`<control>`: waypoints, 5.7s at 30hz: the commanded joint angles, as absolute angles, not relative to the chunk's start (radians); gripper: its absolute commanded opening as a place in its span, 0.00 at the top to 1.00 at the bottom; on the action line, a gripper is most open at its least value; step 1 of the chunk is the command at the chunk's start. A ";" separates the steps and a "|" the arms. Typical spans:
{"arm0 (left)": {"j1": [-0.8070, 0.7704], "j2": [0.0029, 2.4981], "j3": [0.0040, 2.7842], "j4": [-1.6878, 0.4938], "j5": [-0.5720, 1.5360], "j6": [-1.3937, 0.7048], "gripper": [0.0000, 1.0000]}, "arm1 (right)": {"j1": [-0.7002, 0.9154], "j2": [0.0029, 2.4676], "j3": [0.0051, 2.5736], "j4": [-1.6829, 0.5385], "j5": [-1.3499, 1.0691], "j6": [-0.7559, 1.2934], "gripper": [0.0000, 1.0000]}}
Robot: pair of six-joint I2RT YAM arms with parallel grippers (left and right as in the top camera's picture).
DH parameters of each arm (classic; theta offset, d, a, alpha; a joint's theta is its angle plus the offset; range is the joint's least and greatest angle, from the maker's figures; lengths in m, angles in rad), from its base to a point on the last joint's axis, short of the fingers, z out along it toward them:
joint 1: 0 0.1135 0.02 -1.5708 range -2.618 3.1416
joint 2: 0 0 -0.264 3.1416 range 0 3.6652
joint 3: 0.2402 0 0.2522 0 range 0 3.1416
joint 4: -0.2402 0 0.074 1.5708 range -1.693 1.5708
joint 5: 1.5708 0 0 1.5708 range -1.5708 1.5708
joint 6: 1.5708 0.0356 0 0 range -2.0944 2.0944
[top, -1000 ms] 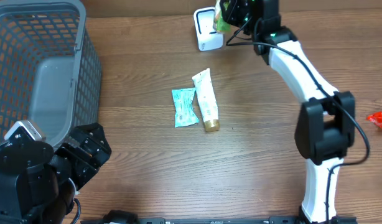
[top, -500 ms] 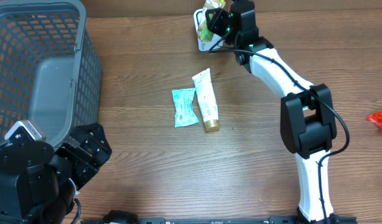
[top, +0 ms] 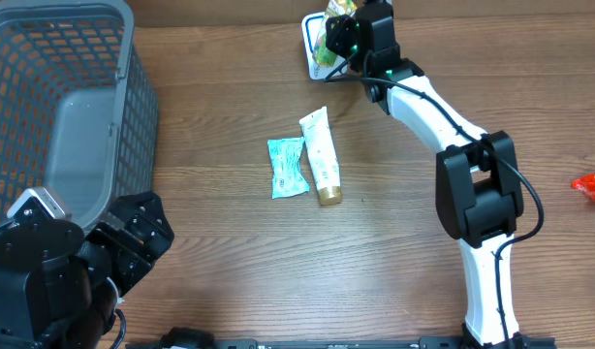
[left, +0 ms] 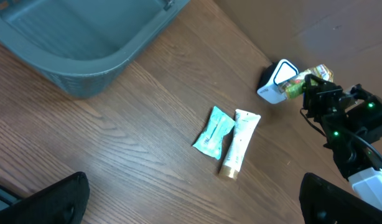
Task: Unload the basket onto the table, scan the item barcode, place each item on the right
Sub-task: 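Raise the green tea carton up to the white scanner, then carry the green tea carton right and drop it at the table edge, then move the right gripper to the white Pantene tube and grasp it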
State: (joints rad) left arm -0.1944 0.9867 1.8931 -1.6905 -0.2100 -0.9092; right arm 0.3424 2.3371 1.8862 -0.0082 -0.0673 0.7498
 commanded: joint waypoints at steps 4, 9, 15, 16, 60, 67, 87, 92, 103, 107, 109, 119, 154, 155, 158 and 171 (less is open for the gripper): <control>-0.186 0.988 1.898 -1.689 -0.210 -0.894 0.00 | 0.228 2.262 1.959 -0.040 -0.161 0.755 0.71; -0.186 0.988 1.898 -1.689 -0.210 -0.894 0.00 | 0.102 2.163 1.972 -0.216 -0.161 0.673 0.70; -0.186 0.988 1.898 -1.689 -0.210 -0.894 0.01 | -0.094 2.061 1.972 -0.474 -0.158 0.598 0.70; -0.186 0.988 1.898 -1.689 -0.210 -0.894 0.00 | -0.126 2.054 1.972 -0.509 -0.158 0.592 0.70; -0.186 0.988 1.898 -1.689 -0.210 -0.894 0.01 | -0.652 2.213 1.970 -0.821 -0.058 0.392 0.58; -0.186 0.988 1.898 -1.689 -0.210 -0.894 0.00 | -0.636 2.054 1.979 -0.881 -0.276 0.392 0.46; -0.186 0.988 1.898 -1.689 -0.210 -0.894 0.00 | -0.001 2.000 1.808 -1.292 -0.585 -0.019 0.00; -0.186 0.988 1.898 -1.689 -0.210 -0.894 0.00 | 0.235 2.023 1.747 -1.157 -0.435 0.059 0.00; -0.186 0.988 1.898 -1.689 -0.210 -0.894 0.01 | 0.501 2.023 1.676 -0.958 -0.150 0.296 0.00; -0.186 0.988 1.898 -1.689 -0.210 -0.894 0.00 | 0.551 2.023 1.618 -0.878 -0.108 0.308 0.01; -0.186 0.988 1.898 -1.689 -0.210 -0.894 0.00 | 0.567 2.023 1.585 -0.853 -0.024 0.370 0.00; -0.186 0.988 1.898 -1.689 -0.210 -0.894 0.00 | 0.599 2.023 1.428 -0.680 0.096 0.494 0.24; -0.186 0.988 1.898 -1.689 -0.210 -0.894 0.00 | 0.646 2.048 1.438 -0.615 0.157 0.453 0.36; -0.186 0.988 1.898 -1.689 -0.210 -0.894 0.00 | 0.638 2.045 1.438 -0.625 0.171 0.453 0.39; -0.186 0.988 1.898 -1.689 -0.210 -0.894 0.01 | 0.606 2.044 1.438 -0.656 0.186 0.477 0.47; -0.186 0.988 1.898 -1.689 -0.210 -0.894 0.00 | 0.450 2.022 1.448 -0.695 -0.116 0.487 0.53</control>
State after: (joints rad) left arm -0.1944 0.9867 1.8931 -1.6905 -0.2100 -0.9089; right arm 0.4999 2.0464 1.4204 -0.6937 0.0078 0.4866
